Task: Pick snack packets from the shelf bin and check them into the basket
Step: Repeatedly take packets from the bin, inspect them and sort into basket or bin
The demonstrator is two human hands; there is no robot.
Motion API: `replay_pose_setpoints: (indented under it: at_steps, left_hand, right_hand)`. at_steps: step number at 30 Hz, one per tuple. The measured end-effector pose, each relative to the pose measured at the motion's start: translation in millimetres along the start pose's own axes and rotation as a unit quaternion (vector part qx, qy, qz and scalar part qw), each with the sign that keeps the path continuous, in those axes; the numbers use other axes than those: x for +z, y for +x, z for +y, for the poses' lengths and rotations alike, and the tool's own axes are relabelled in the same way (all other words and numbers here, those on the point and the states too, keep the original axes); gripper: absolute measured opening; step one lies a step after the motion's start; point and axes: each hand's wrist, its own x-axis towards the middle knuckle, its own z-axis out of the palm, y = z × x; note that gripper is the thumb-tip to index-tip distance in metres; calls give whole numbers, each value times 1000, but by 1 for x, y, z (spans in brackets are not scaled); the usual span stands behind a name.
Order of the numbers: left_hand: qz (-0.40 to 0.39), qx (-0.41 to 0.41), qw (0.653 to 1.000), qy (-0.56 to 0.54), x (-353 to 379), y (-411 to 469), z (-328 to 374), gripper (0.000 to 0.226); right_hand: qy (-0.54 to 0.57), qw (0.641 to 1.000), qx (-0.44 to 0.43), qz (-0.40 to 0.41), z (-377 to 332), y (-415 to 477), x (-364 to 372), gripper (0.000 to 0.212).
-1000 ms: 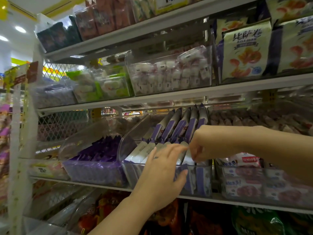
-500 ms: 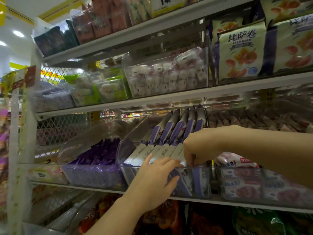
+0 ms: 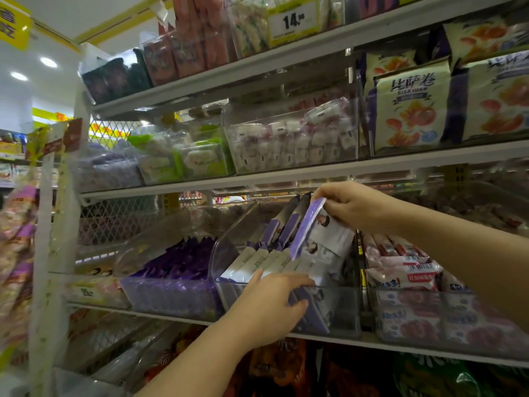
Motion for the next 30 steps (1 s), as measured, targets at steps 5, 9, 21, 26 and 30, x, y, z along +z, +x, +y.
replay_pose_setpoints:
  at_steps: [5,9,21,26,30]
  left_hand:
    - [72,-59,980,-178,-15,-19,-5,30]
    - [168,-142,868,-445,-30,-43,-12,30]
    - [187,-220,771,-567,-36,-170,-85,39]
    - [178,-274,791,-517,-10,-232,-113,38]
    - [184,-313,780,-509,18,-267,-134,35]
  right_hand:
    - [76,994,-38,71,-32,-23,5,24]
    - [154,983,-78,70,-57,-41,23,20]
    - [345,937,-55,-26,-106,-72,201,32]
    - [569,807,91,-128,-123,-81,278,26]
    - [569,784,135,-207,-124,-92,325,23]
